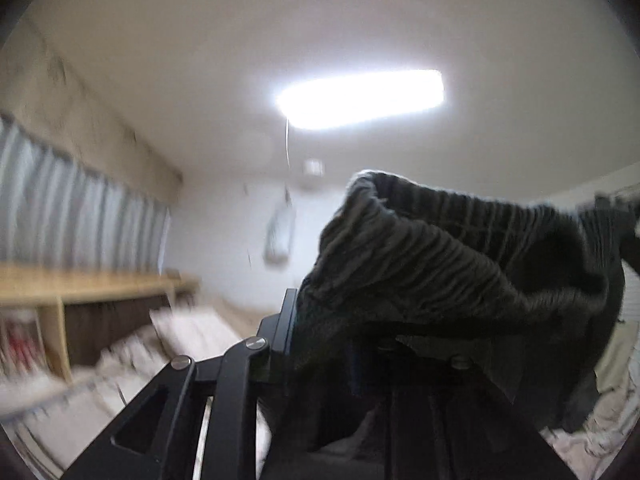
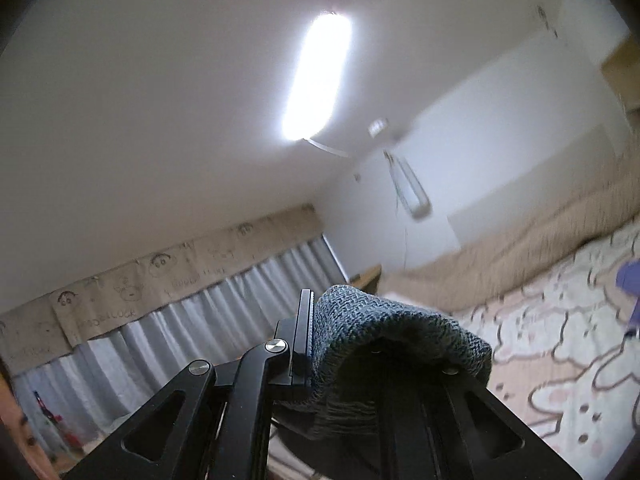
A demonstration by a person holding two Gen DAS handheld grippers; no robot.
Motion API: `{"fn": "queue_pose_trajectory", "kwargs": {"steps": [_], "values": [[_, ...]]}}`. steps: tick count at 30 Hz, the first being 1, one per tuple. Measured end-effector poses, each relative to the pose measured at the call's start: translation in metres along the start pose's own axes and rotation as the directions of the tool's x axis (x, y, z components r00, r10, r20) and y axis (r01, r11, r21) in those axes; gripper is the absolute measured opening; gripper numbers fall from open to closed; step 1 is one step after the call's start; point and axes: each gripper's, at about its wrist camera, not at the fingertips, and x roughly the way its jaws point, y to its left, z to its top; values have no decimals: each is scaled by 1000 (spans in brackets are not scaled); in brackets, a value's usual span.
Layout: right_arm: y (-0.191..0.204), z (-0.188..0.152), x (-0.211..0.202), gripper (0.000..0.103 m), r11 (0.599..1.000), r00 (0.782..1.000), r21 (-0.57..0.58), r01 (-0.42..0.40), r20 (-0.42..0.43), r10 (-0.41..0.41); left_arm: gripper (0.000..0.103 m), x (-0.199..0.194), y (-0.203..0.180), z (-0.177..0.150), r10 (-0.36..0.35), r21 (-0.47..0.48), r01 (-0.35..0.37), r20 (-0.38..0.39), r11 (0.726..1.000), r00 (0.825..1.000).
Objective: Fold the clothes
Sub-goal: 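Grasp the shorts waistband with the left tool while the right tool holds it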
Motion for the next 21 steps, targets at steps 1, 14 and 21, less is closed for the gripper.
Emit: {"fn": "queue_pose_trajectory", "kwargs": {"steps": [1,14,21], "values": [[9,1,-7,10,1000,1000,-17,-7,16,7,19,-12,-1,14,6,12,-7,41,1000,999],[90,0,-56,9,988,992,-153,13,127,6,20,-76,12,68,55,73,-61,83,995,995],[-51,-41,68,9,971,963,24,239,-136,-233,20,75,33,-78,138,34,-134,-326,990,935]]}}
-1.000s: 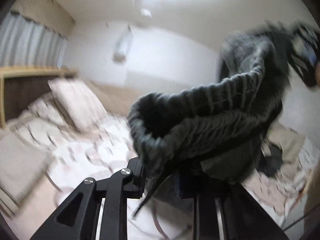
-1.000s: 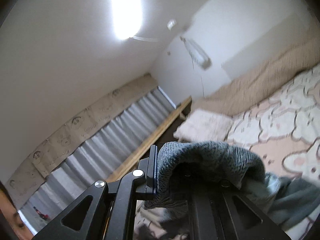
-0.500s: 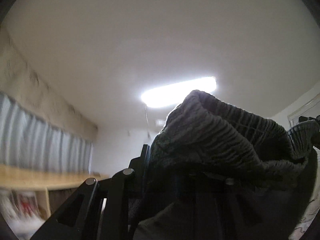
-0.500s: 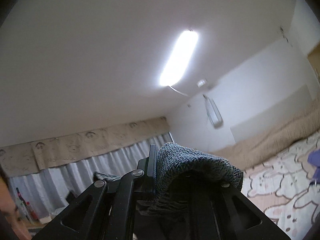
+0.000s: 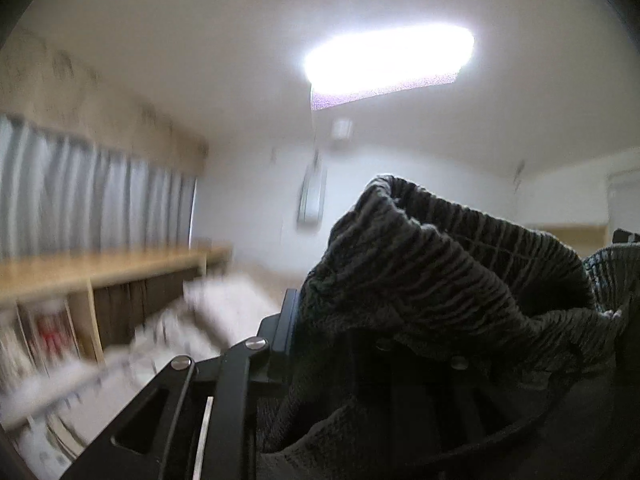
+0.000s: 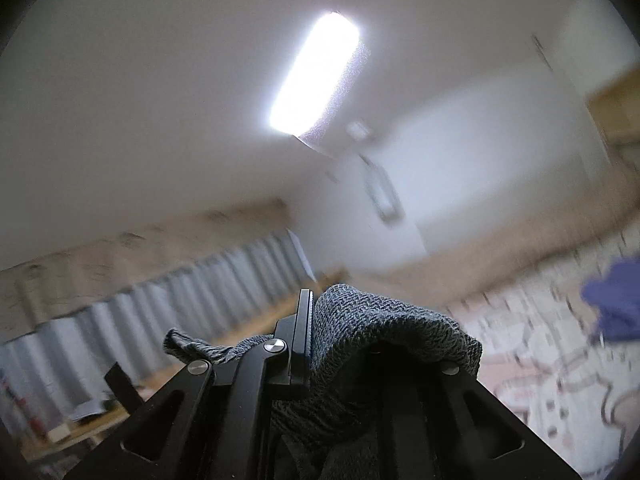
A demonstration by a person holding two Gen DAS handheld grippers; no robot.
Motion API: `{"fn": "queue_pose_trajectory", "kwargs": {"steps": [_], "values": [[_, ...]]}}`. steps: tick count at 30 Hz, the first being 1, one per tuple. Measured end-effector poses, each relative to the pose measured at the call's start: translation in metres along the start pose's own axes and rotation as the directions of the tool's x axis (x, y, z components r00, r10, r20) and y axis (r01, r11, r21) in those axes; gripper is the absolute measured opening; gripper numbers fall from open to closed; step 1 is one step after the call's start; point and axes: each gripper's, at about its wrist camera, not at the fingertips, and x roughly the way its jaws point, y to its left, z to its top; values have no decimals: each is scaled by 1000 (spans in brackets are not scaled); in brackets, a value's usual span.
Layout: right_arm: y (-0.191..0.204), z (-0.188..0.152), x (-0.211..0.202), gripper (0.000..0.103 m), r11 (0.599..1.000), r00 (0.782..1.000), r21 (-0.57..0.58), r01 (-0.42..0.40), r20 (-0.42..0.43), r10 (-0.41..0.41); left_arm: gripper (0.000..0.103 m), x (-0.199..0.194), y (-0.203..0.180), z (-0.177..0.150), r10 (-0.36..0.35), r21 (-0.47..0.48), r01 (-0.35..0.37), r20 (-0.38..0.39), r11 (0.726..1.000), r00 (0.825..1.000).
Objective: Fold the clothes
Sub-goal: 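Grasp the shorts waistband with the left tool while the right tool holds it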
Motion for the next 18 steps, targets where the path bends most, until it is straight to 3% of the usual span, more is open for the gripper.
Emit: {"fn": "queue_pose_trajectory", "kwargs": {"steps": [2,4,7,9,12,14,16,18], "values": [[-48,-9,61,9,993,992,77,86,-99,-79,19,65,-7,-38,19,-11,-20,-131,1000,991],[-101,-26,112,9,974,971,141,177,-189,-149,19,124,-12,-82,34,-19,-40,-245,999,969],[-179,-62,197,10,934,913,181,308,-331,-237,18,205,-16,-142,83,24,-80,-369,997,926],[-222,-85,238,10,910,884,222,351,-400,-243,18,248,-16,-176,114,55,-100,-426,993,897],[-278,-116,275,13,858,858,334,390,-470,-207,18,300,9,-201,131,61,-116,-497,991,858],[-302,-135,289,22,820,857,429,378,-498,-134,18,300,-13,-217,139,77,-115,-528,990,838],[-322,-151,296,30,782,859,510,359,-508,-63,18,314,-11,-231,146,107,-104,-554,989,820],[-332,-162,290,56,729,880,613,306,-474,28,18,323,-7,-242,144,121,-91,-575,989,805]]}}
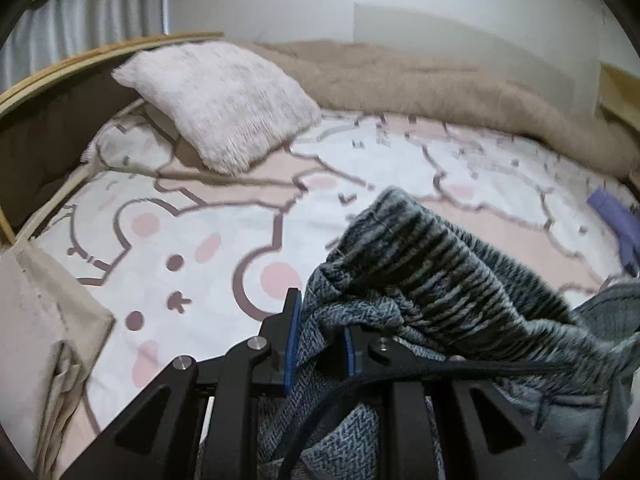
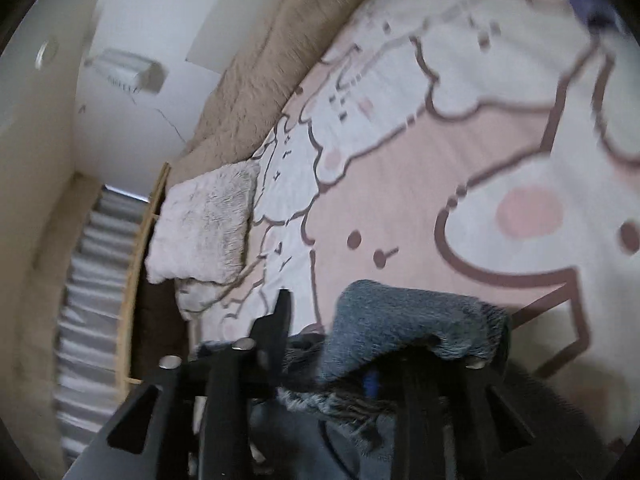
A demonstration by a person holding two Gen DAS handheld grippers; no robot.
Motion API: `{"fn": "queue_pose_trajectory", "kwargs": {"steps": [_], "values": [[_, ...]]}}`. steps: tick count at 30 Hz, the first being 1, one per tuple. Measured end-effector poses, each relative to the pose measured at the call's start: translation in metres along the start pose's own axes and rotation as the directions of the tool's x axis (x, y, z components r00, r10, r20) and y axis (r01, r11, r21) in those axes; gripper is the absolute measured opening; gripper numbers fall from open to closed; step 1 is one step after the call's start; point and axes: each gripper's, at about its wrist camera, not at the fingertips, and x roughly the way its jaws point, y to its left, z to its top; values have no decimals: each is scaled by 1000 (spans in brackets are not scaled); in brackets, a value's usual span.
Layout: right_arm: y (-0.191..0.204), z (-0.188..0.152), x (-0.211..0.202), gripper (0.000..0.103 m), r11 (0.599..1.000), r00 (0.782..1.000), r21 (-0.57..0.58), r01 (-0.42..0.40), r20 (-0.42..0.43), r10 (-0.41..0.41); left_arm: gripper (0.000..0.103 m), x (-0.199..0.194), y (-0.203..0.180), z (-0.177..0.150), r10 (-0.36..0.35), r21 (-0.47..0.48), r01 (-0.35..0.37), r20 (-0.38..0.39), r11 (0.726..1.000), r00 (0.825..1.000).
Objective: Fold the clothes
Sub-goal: 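Grasp the shorts waistband with the left tool while the right tool holds it, then lower the shorts onto the bed with both tools and open them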
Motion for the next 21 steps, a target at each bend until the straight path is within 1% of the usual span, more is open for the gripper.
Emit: {"fn": "queue_pose_trajectory", "kwargs": {"steps": [1,2,5,7,8,11,14,16,18,20,21], "values": [[-5,-2,-2,64,996,997,51,-72,-21,73,18,3,0,-2,-2,3,2,-8,1000,1000],[-10,-3,-4,73,984,988,104,-145,-38,150,18,7,0,-3,-4,5,4,-16,1000,1000],[-8,-8,-13,78,949,955,171,-264,-87,282,18,10,-2,-7,1,11,0,-7,1000,1000],[-7,-13,-16,79,929,939,215,-301,-103,328,18,11,-3,-7,8,7,-8,-3,1000,1000],[-9,-16,-16,79,921,937,251,-299,-107,334,18,11,-3,-7,15,5,-15,-2,1000,1000],[-18,-29,-18,79,898,945,356,-258,-99,311,18,11,-5,-7,31,2,-31,-3,1000,1000],[-26,-38,-37,79,863,946,430,-266,-55,319,18,12,-1,-8,45,-14,-45,-4,999,999],[-22,-38,-55,79,863,944,418,-284,-35,327,18,11,3,-7,38,-28,-38,-9,999,999],[-12,-34,-68,79,894,950,349,-283,-23,310,18,8,3,-6,34,-25,-35,-3,999,999],[1,-31,-83,79,947,970,222,-231,-16,241,18,2,4,-4,29,-19,-29,9,999,1000],[8,-30,-86,79,972,980,133,-194,-13,197,18,-1,4,-3,26,-15,-26,15,1000,1000]]}}
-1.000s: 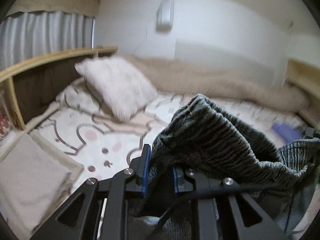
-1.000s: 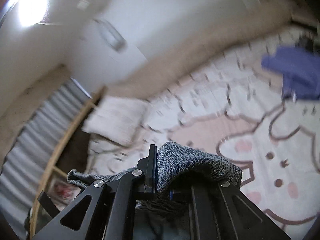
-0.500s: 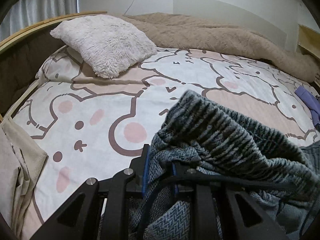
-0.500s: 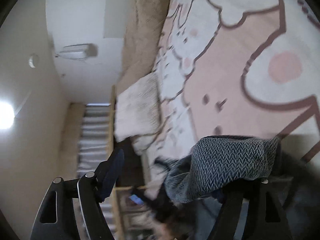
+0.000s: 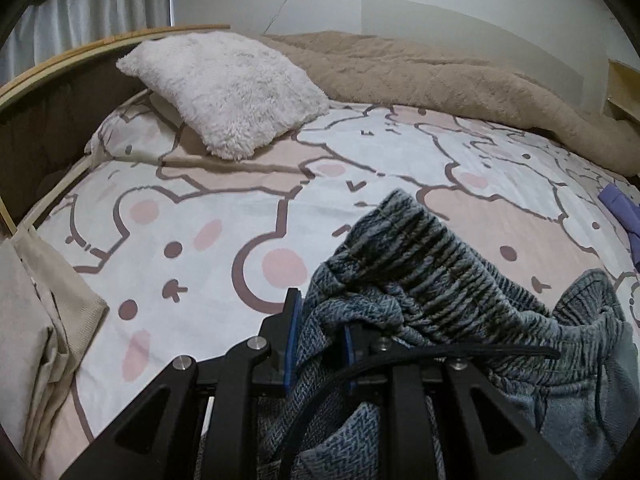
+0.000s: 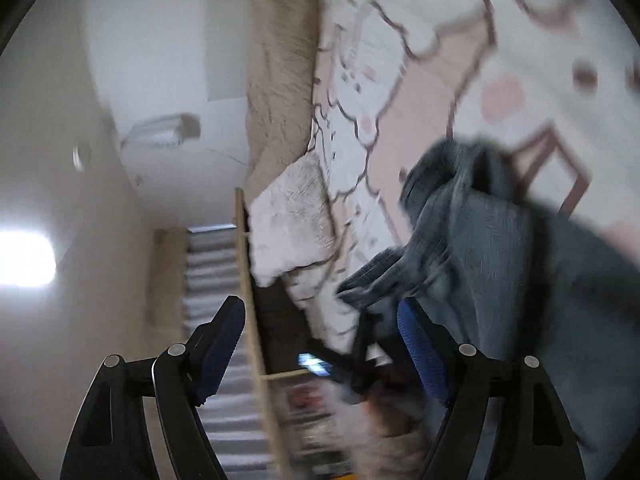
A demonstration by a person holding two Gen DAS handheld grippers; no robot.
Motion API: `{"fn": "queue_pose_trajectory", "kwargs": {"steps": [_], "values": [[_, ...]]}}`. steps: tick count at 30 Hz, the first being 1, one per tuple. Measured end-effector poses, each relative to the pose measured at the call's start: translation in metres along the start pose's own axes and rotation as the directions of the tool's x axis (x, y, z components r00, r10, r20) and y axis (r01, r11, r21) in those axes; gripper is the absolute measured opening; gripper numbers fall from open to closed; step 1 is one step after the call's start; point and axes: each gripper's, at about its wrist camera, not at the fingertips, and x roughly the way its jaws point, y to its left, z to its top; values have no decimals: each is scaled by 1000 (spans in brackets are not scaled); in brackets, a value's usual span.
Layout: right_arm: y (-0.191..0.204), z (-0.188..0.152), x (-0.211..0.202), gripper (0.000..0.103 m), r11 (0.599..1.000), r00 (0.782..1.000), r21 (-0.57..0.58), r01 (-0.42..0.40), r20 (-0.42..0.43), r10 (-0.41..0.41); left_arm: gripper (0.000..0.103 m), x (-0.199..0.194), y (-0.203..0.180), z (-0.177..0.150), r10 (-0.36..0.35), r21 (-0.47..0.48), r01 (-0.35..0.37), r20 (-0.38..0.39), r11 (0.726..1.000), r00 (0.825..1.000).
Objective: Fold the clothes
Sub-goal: 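Lower the shorts onto the bed with both tools and open them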
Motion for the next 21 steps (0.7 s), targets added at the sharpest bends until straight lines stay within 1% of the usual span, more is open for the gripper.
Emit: {"fn": "queue_pose_trajectory", "kwargs": {"steps": [1,2,3,4,5,6,7,8,9,10,11,13,15,17,19,20,21], "values": [[7,0,-1,79,995,999,-93,45,13,-44,18,-3,2,2,-2,2,2,6,1000,1000],[14,0,-3,79,979,996,-184,91,31,-87,19,-7,4,3,-4,4,4,11,1000,1000],[21,0,-1,79,950,989,-276,145,52,-136,19,-11,7,5,-5,6,5,17,1000,1000],[25,-4,2,79,898,977,-384,214,90,-194,21,-14,9,6,-3,9,3,20,1000,1000],[30,-8,4,79,827,959,-486,283,138,-247,22,-15,11,6,-5,18,5,13,1000,1000],[34,-11,6,79,739,937,-577,348,191,-292,22,-16,12,5,-10,31,10,0,999,1000],[36,-13,12,79,635,900,-640,433,263,-348,24,-16,13,3,-16,48,17,-16,999,1000],[33,-14,21,79,516,850,-683,517,342,-401,26,-16,13,0,-21,66,23,-29,998,999],[29,-11,29,79,464,829,-699,544,363,-426,30,-19,14,-3,-23,81,26,-33,996,999],[25,-7,37,79,423,813,-712,561,375,-447,34,-22,15,-6,-24,91,27,-31,995,999],[18,0,47,79,423,812,-717,554,354,-464,37,-27,17,-8,-29,95,31,-25,995,999],[8,11,60,78,461,827,-717,523,296,-479,50,-38,24,-11,-49,91,49,-9,995,999],[-3,23,76,78,535,848,-691,486,225,-480,56,-51,31,-12,-83,70,82,13,994,996],[-17,37,93,78,596,849,-640,484,178,-497,56,-65,34,-10,-116,64,114,35,991,993],[-30,49,110,78,634,841,-591,499,155,-518,56,-77,31,-7,-146,70,142,47,987,988],[-41,57,118,78,644,826,-556,525,152,-542,56,-82,28,-6,-160,74,156,53,985,986],[-52,65,125,70,651,809,-520,553,148,-569,56,-87,26,-5,-173,79,169,59,983,983]]}}
